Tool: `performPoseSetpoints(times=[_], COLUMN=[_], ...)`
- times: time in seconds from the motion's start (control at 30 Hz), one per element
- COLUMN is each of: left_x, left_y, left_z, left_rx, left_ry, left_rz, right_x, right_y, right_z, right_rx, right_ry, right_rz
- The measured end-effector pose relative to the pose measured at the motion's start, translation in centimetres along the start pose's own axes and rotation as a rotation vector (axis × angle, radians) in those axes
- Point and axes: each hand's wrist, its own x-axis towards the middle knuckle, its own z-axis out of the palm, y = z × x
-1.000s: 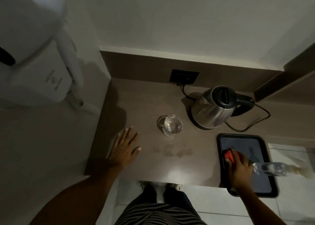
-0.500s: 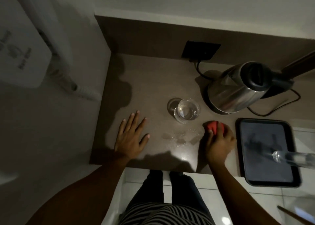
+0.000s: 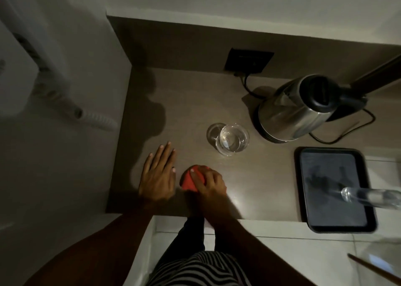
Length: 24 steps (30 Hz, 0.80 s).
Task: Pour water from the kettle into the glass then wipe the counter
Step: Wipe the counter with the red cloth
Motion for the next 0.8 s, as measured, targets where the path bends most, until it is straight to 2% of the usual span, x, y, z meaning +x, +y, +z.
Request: performPoseSetpoints(times=[0.03,0.1,0.23,0.3,0.4,0.5,0.6,0.73,0.8], left_x=[0.0,0.0,-0.1,0.0,-0.1,0.1,0.3,-0.2,-0.2], left_y=[0.0,-0.1,-0.3,-0.3,-0.1,0.9,1.3,0.4,0.1], left_z=[0.0,0.0,0.3,0.2,0.4,0.4,0.0,-0.2,-0.2], left_rx=[-0.003,0.004,0.018,0.021,0.032,0.027,0.016,0.004,0.003], left_ry=[-0.009,-0.013,-0.018,-0.021,-0.015,-0.013,-0.006,-0.004,0.005], left_rz=[0.000,-0.005,-0.012,-0.016,-0.016,0.009,0.010,0.000,-0.006], right_x=[-0.4,-0.8,-0.2,0.2,0.3,-1.2,-2.5,-2.2,-1.8], right_y=[1.9,5.9,12.1,12.0,8.1,2.4,-2.3,0.8,4.4], right_z=[-0.9,-3.1,-6.9,-6.8,-4.7,-1.7,1.0,-0.4,-2.3], right_rx=[-0.001,-0.023,-0.071,-0.068,-0.010,0.043,0.006,0.042,0.026], right_ry=[-0.012,0.044,0.309,0.360,0.410,0.300,0.068,-0.095,-0.105], right_rz=[-0.024,0.045,0.382,0.489,0.599,0.443,0.072,-0.278,-0.380])
